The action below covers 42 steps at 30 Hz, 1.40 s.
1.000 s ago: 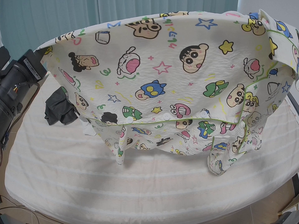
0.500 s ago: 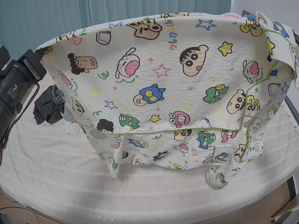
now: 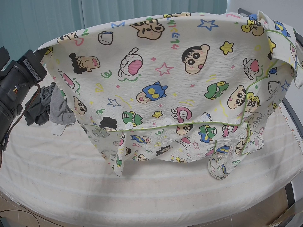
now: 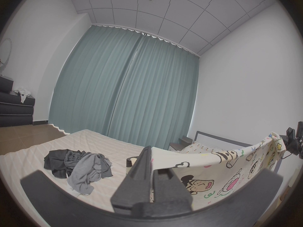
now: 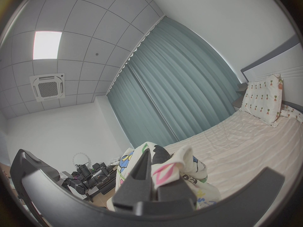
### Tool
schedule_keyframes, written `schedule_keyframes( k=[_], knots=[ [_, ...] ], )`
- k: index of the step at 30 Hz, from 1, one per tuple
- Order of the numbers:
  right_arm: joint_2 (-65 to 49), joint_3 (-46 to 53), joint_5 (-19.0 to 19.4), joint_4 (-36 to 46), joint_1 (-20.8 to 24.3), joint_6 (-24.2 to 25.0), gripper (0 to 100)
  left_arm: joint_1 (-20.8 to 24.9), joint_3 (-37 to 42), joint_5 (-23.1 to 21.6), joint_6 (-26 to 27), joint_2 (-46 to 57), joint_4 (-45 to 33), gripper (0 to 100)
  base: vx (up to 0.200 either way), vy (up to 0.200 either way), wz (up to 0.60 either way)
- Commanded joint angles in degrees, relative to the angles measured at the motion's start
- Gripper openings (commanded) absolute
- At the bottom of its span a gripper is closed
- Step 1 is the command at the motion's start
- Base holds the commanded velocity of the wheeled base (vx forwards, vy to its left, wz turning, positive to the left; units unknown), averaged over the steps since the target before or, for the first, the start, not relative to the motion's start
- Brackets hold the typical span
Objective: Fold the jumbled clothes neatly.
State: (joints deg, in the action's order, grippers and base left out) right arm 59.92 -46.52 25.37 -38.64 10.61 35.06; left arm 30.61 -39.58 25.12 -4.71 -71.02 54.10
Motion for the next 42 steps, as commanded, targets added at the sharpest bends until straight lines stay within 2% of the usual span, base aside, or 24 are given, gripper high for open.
schedule_keyframes(
  k=[1, 20, 29, 42],
  knots=[
    [0.1, -0.1, 0.0, 0.0, -0.1, 0.0, 0, 0.0, 0.0, 0.0, 0.0, -0.1, 0.0, 0, 0.0, -0.2, 0.0],
    [0.0, 0.0, 0.0, 0.0, -0.1, 0.0, 0, 0.0, 1.2, 0.0, 0.0, 0.0, 0.0, 0, 0.0, -0.2, 0.0],
    [-0.7, 0.1, 0.0, 0.0, -0.1, 0.0, 0, 0.2, 2.2, 0.0, 0.0, 1.3, 0.0, 0, 0.0, 0.0, 0.0],
    [-2.8, 0.6, 0.0, 0.0, -0.1, 0.0, 0, 0.4, 4.0, 0.0, 0.0, 3.4, 0.0, 0, -0.2, 0.0, 0.0]
  ],
)
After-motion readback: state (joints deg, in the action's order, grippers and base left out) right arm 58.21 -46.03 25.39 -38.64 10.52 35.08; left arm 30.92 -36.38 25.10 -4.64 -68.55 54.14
